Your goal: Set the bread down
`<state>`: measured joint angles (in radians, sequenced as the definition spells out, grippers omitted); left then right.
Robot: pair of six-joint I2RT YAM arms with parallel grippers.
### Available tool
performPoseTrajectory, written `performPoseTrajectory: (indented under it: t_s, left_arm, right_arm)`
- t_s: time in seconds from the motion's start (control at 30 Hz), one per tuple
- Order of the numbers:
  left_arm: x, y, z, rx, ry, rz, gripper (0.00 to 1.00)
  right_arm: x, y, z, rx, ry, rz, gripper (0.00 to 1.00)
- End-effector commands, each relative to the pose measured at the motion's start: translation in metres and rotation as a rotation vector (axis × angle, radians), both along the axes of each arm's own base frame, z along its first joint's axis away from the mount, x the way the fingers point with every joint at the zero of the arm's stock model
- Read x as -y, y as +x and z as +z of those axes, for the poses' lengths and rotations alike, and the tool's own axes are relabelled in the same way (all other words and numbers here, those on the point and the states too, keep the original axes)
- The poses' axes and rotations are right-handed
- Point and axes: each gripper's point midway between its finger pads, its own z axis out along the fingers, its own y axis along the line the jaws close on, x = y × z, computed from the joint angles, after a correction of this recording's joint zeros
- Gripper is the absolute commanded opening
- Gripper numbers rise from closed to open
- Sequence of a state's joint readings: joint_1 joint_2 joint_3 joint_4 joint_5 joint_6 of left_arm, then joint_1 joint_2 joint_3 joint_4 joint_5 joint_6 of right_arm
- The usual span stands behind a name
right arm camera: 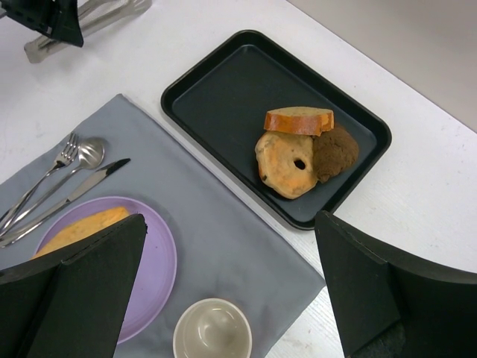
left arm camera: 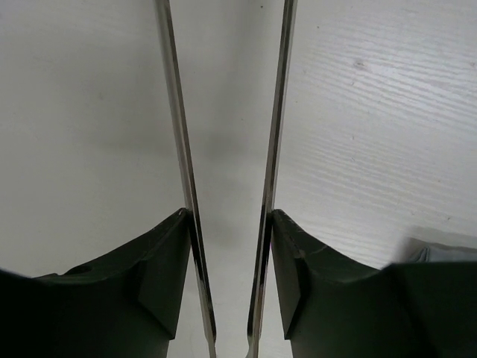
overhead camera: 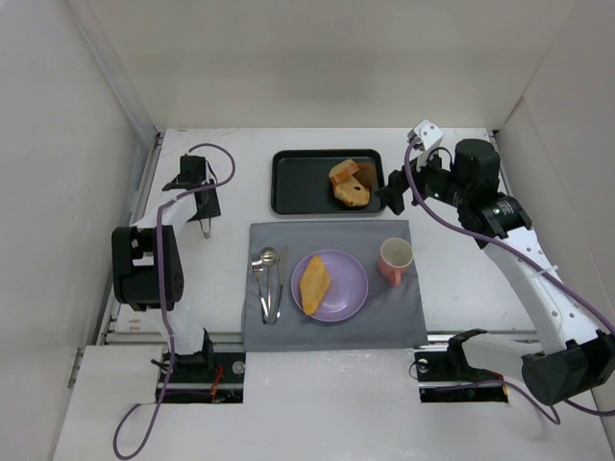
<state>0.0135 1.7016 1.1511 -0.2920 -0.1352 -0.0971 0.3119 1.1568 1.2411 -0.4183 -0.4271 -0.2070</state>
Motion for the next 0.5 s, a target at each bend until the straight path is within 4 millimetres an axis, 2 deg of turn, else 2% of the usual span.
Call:
performPoseTrajectory:
  t_s: [0.0,0.03,0.1,0.3,0.47]
  left_arm:
    - [0.000,-0.005,-0.017,-0.045,-0.010,-0.016,0.42]
    - [0.000,-0.005,-0.014,-0.048,-0.010,-0.016,0.43]
    - [0.002,-0.009,-0.026,-0.086,-0.019,-0.021,0.45]
    - [0.006,-0.010,-0.036,-0.127,-0.039,-0.032,0.49]
    - [0.008,-0.016,-0.041,-0.157,-0.048,-0.036,0.66]
  right_arm:
    - [-0.001,-0.003,0.021,0.071,0.018,0.019,1.00]
    - [-0.001,-0.003,0.021,0.071,0.018,0.019,1.00]
    - [-0.001,-0.003,0.021,0.071,0.018,0.019,1.00]
    - [-0.001,-0.003,0.021,0.071,0.018,0.019,1.00]
    - [-0.001,-0.003,0.021,0.071,0.018,0.019,1.00]
